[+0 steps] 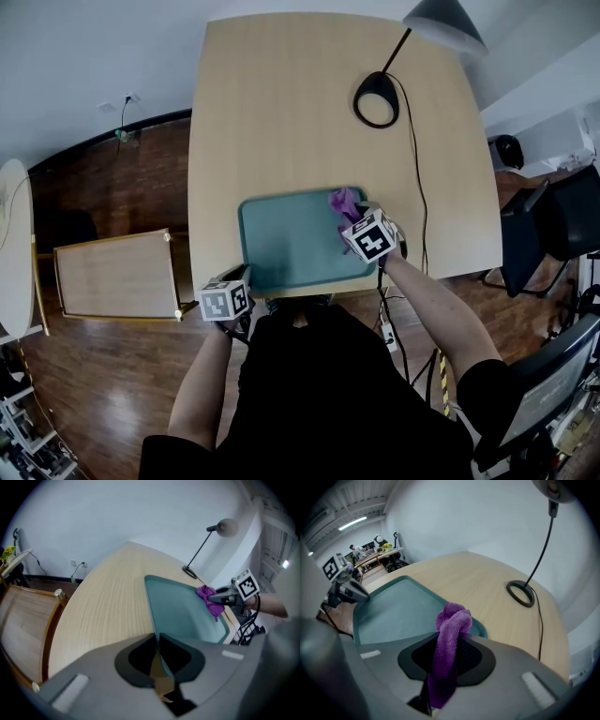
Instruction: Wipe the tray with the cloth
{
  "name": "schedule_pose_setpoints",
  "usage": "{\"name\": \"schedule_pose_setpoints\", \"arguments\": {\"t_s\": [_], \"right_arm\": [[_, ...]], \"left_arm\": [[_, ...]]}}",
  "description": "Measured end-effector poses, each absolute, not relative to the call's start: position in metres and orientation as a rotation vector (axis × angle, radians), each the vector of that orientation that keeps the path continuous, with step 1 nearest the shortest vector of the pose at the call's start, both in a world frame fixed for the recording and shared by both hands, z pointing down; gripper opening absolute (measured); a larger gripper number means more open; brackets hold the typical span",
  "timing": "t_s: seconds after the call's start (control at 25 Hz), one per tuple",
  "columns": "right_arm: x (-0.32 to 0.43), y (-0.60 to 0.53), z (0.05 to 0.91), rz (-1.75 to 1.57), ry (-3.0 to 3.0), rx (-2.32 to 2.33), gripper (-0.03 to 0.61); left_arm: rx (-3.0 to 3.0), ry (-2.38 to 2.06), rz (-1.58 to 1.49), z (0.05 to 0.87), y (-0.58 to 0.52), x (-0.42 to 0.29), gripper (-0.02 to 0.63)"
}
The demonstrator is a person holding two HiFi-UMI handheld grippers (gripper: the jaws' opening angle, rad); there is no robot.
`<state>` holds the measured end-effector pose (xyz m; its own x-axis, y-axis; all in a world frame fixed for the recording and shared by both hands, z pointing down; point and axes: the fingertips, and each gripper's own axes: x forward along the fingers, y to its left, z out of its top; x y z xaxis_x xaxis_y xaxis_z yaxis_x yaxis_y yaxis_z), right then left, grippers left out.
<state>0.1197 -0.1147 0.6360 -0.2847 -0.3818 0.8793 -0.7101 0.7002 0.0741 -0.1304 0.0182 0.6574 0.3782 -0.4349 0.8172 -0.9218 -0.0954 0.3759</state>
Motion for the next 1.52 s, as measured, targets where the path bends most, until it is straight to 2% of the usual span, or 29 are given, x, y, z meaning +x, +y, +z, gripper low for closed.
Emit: {"name": "schedule_pose_setpoints", "arguments": {"t_s": [0.36, 0.68, 1.32, 1.52], "right_arm": [[0.102, -0.016, 0.636, 0.384, -1.955, 0.688, 0.086], [0.094, 0.025, 0.641, 0.371, -1.954, 0.593, 0.086], [0.077, -0.124, 0.637, 0.256, -1.913, 0.612, 0.086], [0.079, -0.143, 0.641, 0.326, -1.921, 0.603, 0.086]], "left_arm": [[1.702, -1.202, 0.65, 0.659, 0.018, -0.129, 0.052], [1.708, -1.215, 0.681, 0.658, 0.018, -0.129, 0.051], [1.714, -1.198, 0.666, 0.656, 0.02, -0.123, 0.052], [1.718, -1.163, 0.63, 0.657, 0.02, -0.12, 0.052]]}}
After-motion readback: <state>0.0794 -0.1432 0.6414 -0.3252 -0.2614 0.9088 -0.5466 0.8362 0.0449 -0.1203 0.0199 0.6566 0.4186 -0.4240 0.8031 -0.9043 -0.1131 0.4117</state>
